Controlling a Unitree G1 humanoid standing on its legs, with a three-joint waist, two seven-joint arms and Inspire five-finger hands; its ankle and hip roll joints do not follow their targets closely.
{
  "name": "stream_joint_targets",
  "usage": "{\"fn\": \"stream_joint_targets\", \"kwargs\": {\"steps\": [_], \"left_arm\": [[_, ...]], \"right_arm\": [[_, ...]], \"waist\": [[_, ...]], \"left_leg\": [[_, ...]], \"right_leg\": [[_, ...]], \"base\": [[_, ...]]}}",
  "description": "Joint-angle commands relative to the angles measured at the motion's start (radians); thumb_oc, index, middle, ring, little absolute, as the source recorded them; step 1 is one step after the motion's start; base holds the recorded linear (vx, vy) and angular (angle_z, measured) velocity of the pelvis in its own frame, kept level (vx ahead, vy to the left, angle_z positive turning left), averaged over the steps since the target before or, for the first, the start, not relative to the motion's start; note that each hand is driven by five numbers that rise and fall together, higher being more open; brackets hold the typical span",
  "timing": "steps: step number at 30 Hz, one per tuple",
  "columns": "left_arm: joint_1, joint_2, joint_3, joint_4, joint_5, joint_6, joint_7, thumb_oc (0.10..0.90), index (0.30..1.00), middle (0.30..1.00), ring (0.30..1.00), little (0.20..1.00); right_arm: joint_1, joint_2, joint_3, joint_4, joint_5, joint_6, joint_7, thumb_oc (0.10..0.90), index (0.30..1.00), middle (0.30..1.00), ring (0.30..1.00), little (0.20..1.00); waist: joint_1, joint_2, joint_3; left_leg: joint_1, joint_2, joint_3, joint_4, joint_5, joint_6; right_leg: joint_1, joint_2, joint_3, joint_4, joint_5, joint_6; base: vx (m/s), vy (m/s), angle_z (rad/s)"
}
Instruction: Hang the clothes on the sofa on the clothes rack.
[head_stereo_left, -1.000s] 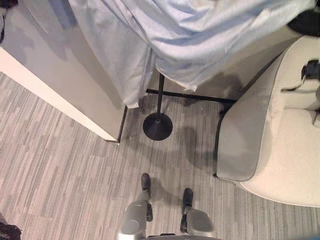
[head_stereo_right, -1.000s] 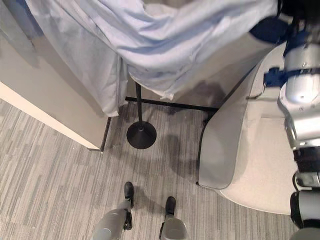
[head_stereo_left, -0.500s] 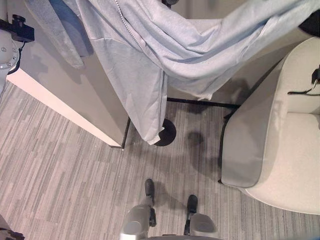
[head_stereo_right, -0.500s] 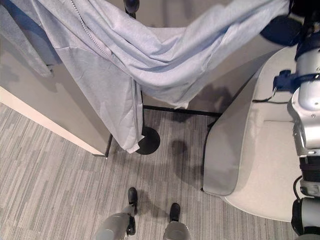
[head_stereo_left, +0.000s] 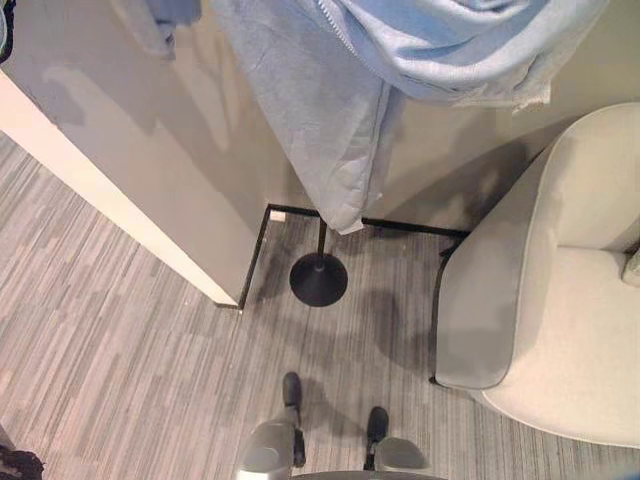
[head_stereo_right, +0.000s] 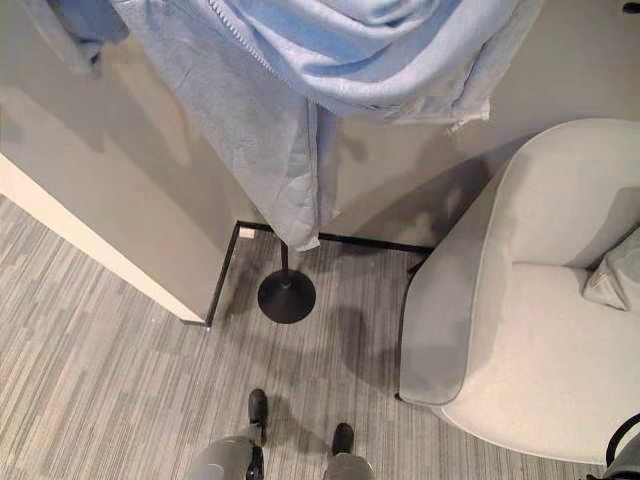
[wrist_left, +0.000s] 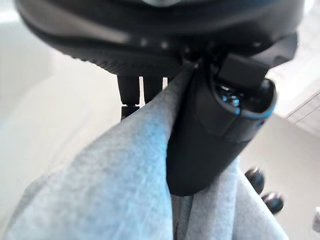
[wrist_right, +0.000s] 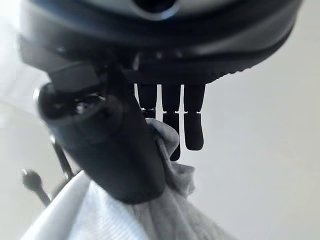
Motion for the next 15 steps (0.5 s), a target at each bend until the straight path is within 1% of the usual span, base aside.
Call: {"fn": "stream_joint_targets", "kwargs": {"steps": [1, 4, 6, 8, 12, 13, 14, 15], "left_arm": [[-0.062, -0.034, -0.042, 0.115, 0.002, -0.023, 0.068, 0.400, 0.300, 0.300, 0.300, 0.300], [-0.137, -0.074, -0.124, 0.192, -0.017, -0.019, 0.054, 0.400, 0.300, 0.300, 0.300, 0.300], [-0.176, -0.105, -0.177, 0.258, -0.014, -0.010, 0.043, 0.400, 0.300, 0.300, 0.300, 0.300], [-0.239, -0.141, -0.253, 0.347, -0.004, -0.004, 0.030, 0.400, 0.300, 0.300, 0.300, 0.300], [-0.314, -0.210, -0.367, 0.512, 0.016, 0.017, 0.001, 0.400, 0.300, 0.300, 0.300, 0.300], [-0.364, -0.240, -0.426, 0.618, 0.016, 0.026, -0.011, 0.400, 0.300, 0.300, 0.300, 0.300], [-0.369, -0.241, -0.429, 0.621, 0.015, 0.024, -0.012, 0.400, 0.300, 0.300, 0.300, 0.300], [-0.381, -0.259, -0.442, 0.670, 0.005, 0.030, -0.016, 0.400, 0.300, 0.300, 0.300, 0.300]], "right_arm": [[-0.091, -0.004, 0.145, 0.112, -0.021, -0.021, -0.051, 0.400, 0.300, 0.300, 0.300, 0.300], [-0.249, 0.030, 0.311, 0.270, -0.029, 0.012, -0.028, 0.400, 0.300, 0.300, 0.300, 0.300], [-0.311, 0.067, 0.399, 0.380, -0.055, 0.039, -0.011, 0.400, 0.300, 0.300, 0.300, 0.300], [-0.403, 0.115, 0.491, 0.497, -0.064, 0.057, 0.005, 0.400, 0.300, 0.300, 0.300, 0.300], [-0.487, 0.183, 0.583, 0.665, -0.092, 0.094, 0.026, 0.400, 0.300, 0.300, 0.300, 0.300], [-0.526, 0.214, 0.610, 0.742, -0.091, 0.107, 0.032, 0.400, 0.300, 0.300, 0.300, 0.300], [-0.529, 0.214, 0.612, 0.744, -0.090, 0.106, 0.032, 0.400, 0.300, 0.300, 0.300, 0.300], [-0.550, 0.234, 0.626, 0.777, -0.087, 0.113, 0.032, 0.400, 0.300, 0.300, 0.300, 0.300]], "waist": [[0.034, -0.040, -0.270], [0.036, -0.040, -0.268], [0.038, -0.039, -0.268], [0.039, -0.034, -0.258], [0.038, -0.032, -0.247], [0.039, -0.031, -0.239], [0.038, -0.031, -0.240], [0.037, -0.032, -0.239]], "left_leg": [[0.177, 0.049, 0.052, 0.009, -0.245, -0.077], [0.177, 0.050, 0.049, 0.009, -0.241, -0.077], [0.175, 0.051, 0.048, 0.009, -0.237, -0.078], [0.168, 0.051, 0.045, 0.009, -0.233, -0.078], [0.149, 0.052, 0.039, 0.009, -0.224, -0.079], [0.134, 0.053, 0.034, 0.009, -0.221, -0.079], [0.130, 0.052, 0.034, 0.009, -0.217, -0.079], [0.125, 0.052, 0.033, 0.009, -0.218, -0.080]], "right_leg": [[0.052, -0.035, -0.028, 0.010, -0.057, 0.065], [0.052, -0.036, -0.030, 0.010, -0.054, 0.065], [0.051, -0.035, -0.032, 0.010, -0.052, 0.065], [0.046, -0.034, -0.033, 0.010, -0.050, 0.066], [0.029, -0.032, -0.037, 0.010, -0.046, 0.068], [0.018, -0.030, -0.033, 0.010, -0.045, 0.069], [0.013, -0.031, -0.034, 0.010, -0.043, 0.069], [0.010, -0.030, -0.033, 0.010, -0.044, 0.070]], "base": [[0.00, 0.000, 0.00], [0.00, 0.000, 0.00], [0.00, 0.000, 0.00], [0.00, 0.000, 0.00], [0.00, 0.000, 0.00], [0.00, 0.000, 0.00], [0.00, 0.000, 0.00], [0.00, 0.000, 0.00]]}}
